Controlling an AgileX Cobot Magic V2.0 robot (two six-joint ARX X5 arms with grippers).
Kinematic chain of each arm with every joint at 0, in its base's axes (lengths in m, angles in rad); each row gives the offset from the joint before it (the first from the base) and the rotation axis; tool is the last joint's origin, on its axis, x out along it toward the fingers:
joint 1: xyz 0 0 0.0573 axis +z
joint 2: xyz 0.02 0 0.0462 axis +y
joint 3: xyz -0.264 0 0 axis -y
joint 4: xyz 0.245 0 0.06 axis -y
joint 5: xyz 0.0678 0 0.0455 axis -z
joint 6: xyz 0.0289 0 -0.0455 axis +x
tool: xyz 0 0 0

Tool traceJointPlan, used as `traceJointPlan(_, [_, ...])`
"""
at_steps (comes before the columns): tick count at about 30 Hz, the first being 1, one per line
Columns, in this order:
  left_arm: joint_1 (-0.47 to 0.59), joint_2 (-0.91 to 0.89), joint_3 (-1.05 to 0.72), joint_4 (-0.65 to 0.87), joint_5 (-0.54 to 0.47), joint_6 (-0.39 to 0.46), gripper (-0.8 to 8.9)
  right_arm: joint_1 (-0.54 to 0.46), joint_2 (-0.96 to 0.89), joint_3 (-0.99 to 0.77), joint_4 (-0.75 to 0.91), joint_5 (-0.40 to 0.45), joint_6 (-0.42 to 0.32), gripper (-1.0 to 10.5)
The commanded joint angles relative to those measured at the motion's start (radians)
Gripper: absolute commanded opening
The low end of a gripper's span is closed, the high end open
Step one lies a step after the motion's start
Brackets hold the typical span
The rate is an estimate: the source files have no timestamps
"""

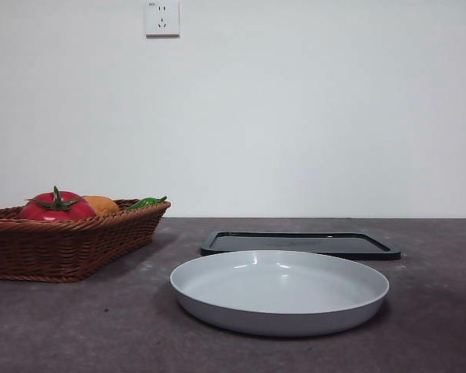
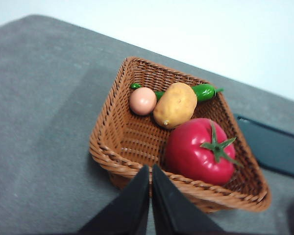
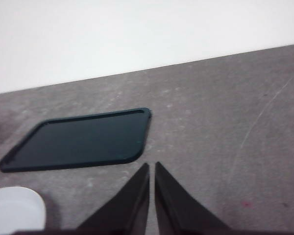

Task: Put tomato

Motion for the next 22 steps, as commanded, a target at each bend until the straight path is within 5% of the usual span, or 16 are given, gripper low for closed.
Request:
traceJointPlan(1, [0.002, -0.001, 0.001, -0.013, 0.006, -0.071, 0.08, 0.002, -0.003, -0.001, 0.029, -0.029, 0.084, 0.1])
traceJointPlan(11, [0.002, 0.021, 0.136, -0.119, 0.014, -0.148, 0.1, 0.002, 0.01, 0.153, -0.074, -0.042, 0.125, 0.1])
traceJointPlan(22, [0.002, 0.2, 0.419, -0.28, 0.086, -0.047, 0.1, 0.002, 0.19, 0.453, -0.259, -0.109, 0.039, 0.1])
